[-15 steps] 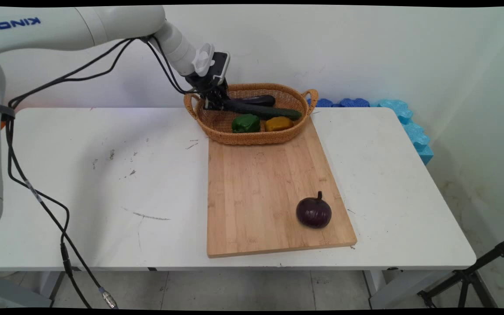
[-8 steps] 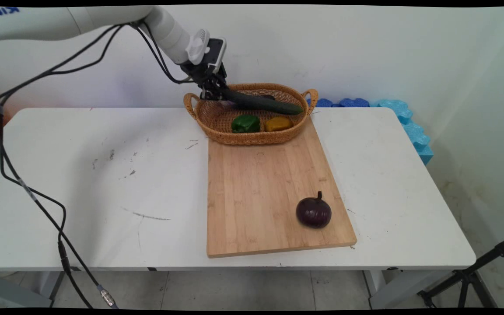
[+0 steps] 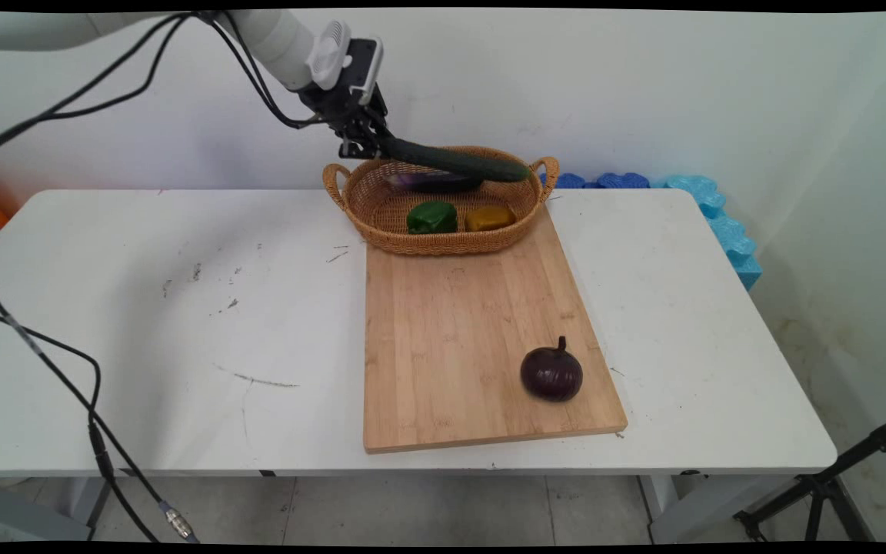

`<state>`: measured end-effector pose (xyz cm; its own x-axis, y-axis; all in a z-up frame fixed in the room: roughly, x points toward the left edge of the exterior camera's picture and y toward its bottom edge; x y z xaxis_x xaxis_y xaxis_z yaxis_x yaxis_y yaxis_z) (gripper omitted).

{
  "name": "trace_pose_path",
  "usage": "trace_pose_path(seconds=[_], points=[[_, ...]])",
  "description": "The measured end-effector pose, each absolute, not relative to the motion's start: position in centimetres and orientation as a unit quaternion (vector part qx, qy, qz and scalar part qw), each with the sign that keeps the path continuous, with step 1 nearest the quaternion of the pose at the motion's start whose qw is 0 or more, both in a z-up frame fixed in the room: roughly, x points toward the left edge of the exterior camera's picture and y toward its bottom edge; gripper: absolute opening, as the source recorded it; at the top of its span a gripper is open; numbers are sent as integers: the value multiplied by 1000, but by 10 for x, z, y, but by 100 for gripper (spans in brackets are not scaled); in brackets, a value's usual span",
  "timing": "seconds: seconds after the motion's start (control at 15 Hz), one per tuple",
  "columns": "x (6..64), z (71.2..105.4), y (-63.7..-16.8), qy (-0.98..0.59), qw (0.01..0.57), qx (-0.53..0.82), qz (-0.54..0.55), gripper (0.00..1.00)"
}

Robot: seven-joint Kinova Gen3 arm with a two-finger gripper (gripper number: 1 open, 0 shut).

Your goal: Place the picked object on the cutting board

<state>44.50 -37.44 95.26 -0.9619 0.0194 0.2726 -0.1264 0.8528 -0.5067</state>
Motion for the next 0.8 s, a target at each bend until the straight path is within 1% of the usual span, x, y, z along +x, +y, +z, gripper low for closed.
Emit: trace_pose_path(seconds=[0.27, 0.8], points=[[446, 970, -349, -950, 147, 60, 269, 0], [434, 989, -302, -946, 173, 106, 252, 0]])
